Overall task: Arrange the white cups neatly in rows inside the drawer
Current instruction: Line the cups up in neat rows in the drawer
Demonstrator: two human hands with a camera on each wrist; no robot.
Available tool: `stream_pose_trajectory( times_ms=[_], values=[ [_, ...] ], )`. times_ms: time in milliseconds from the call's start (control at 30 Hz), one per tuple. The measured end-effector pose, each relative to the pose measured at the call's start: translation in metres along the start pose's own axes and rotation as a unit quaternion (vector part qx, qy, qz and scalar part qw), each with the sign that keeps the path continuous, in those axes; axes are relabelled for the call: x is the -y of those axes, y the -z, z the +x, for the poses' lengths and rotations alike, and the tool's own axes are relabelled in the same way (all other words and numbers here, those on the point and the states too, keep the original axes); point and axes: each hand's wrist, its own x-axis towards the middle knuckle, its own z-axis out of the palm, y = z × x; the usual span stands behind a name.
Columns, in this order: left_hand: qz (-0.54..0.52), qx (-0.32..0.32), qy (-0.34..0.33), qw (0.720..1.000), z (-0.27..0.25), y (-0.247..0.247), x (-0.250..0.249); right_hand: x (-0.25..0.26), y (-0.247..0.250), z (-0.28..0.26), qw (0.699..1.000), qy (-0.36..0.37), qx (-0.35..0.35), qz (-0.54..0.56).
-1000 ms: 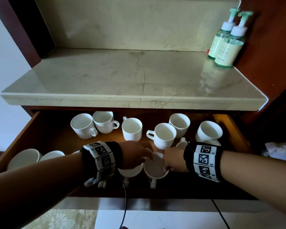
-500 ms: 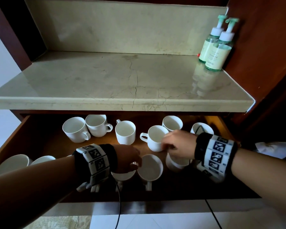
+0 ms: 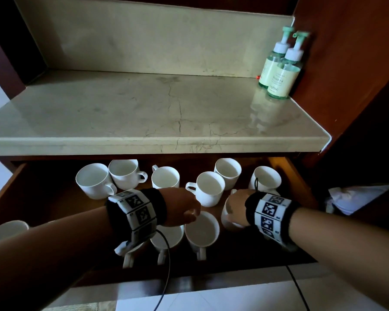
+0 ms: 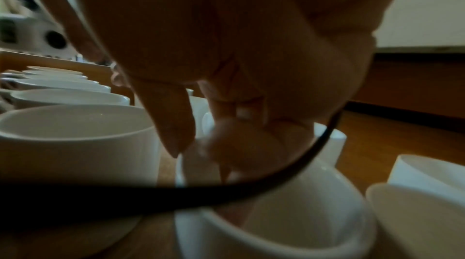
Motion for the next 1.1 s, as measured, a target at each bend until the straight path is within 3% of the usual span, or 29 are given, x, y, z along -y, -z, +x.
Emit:
stream_pose_trajectory(
  times_ms=[300, 633, 700, 933, 1100],
  values=[
    [-0.012, -0.037, -0.061, 0.997, -0.018, -0.001, 0.016, 0.019, 0.009, 0.011, 0.994, -0.1, 0.023, 0.036],
    [-0.013, -0.02, -0.06, 0.998, -0.014, 0.0, 0.022, 0.016, 0.009, 0.007, 0.995, -0.06, 0.05, -0.055],
    [-0.009, -0.009, -0.052, 0.999, -0.008, 0.0, 0.024, 0.014, 0.007, 0.004, 0.997, -0.042, 0.037, -0.055],
    [0.003, -0.005, -0.041, 0.999, 0.014, 0.007, 0.009, 0.008, 0.008, 0.008, 0.992, -0.07, 0.102, 0.024],
    [0.013, -0.002, -0.022, 1.0, 0.03, 0.009, -0.005, 0.001, 0.008, 0.004, 0.994, -0.033, 0.099, 0.03]
  ],
)
